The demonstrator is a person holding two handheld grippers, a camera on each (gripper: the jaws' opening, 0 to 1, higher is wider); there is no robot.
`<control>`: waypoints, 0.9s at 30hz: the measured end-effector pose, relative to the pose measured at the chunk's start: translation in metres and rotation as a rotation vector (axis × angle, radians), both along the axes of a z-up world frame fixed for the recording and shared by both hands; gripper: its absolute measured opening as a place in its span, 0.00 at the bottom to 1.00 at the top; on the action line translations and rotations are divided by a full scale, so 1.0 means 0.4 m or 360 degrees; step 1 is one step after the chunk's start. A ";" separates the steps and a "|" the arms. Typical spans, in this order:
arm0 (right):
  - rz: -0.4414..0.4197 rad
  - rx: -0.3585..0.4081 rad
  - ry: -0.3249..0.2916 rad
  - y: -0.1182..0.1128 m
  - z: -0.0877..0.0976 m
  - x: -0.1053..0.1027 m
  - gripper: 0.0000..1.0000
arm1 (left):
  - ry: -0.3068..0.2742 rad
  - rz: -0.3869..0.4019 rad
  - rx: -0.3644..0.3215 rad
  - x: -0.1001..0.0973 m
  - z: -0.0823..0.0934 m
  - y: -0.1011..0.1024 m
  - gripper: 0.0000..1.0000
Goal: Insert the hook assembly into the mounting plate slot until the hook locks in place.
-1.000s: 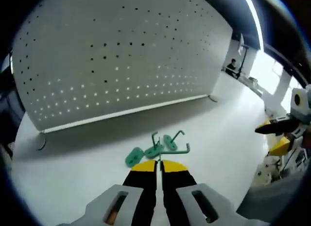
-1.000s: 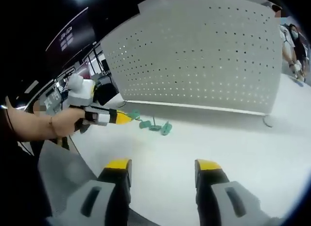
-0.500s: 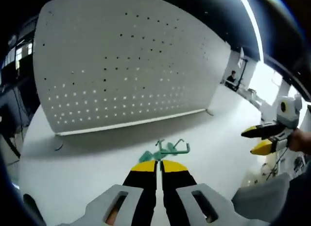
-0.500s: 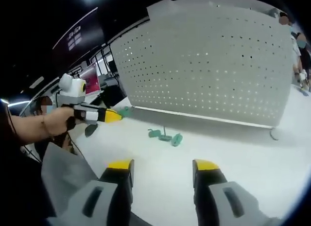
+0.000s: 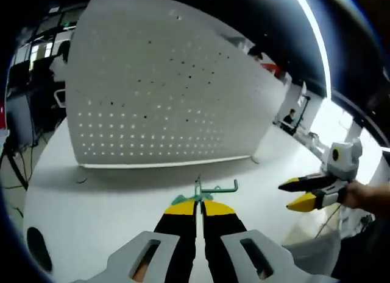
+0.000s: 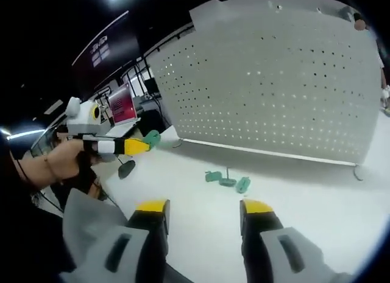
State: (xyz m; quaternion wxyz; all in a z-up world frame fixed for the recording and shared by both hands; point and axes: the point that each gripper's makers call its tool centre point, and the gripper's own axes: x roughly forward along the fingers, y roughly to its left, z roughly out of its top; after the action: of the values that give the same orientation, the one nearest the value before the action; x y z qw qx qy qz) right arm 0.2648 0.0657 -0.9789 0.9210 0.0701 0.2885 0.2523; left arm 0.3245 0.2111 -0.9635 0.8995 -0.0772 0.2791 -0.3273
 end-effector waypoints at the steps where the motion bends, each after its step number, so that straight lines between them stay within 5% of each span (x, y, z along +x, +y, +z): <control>1: 0.0004 0.0017 -0.0012 0.009 0.011 0.004 0.42 | -0.0003 -0.0003 -0.0014 -0.005 0.003 -0.003 0.02; 3: 0.0024 0.0029 -0.0032 0.028 0.030 0.008 0.40 | -0.0003 -0.0010 -0.0028 -0.013 0.004 -0.007 0.02; 5: 0.0122 -0.0116 -0.0196 0.045 0.060 0.019 0.34 | -0.0042 -0.0028 -0.0056 -0.020 0.007 -0.015 0.02; 6: 0.0131 -0.0122 -0.0207 0.056 0.067 0.019 0.33 | -0.0026 -0.0026 -0.0156 -0.025 0.012 -0.027 0.02; 10: 0.0187 0.0081 -0.0173 0.125 0.103 0.020 0.34 | 0.0004 -0.0008 -0.0204 -0.038 0.001 -0.036 0.02; 17: 0.0189 0.0349 -0.0100 0.199 0.133 0.039 0.31 | -0.0071 -0.0085 -0.0255 -0.065 0.039 -0.073 0.02; 27: 0.0130 0.0651 -0.0001 0.243 0.161 0.063 0.20 | -0.0183 -0.0069 -0.0318 -0.072 0.083 -0.073 0.02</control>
State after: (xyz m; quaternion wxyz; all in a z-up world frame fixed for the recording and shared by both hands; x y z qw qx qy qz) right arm 0.2902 0.1629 -0.9146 0.8767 0.2437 0.2336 0.3427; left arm 0.2956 0.1818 -0.9305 0.8945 -0.1414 0.1947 -0.3767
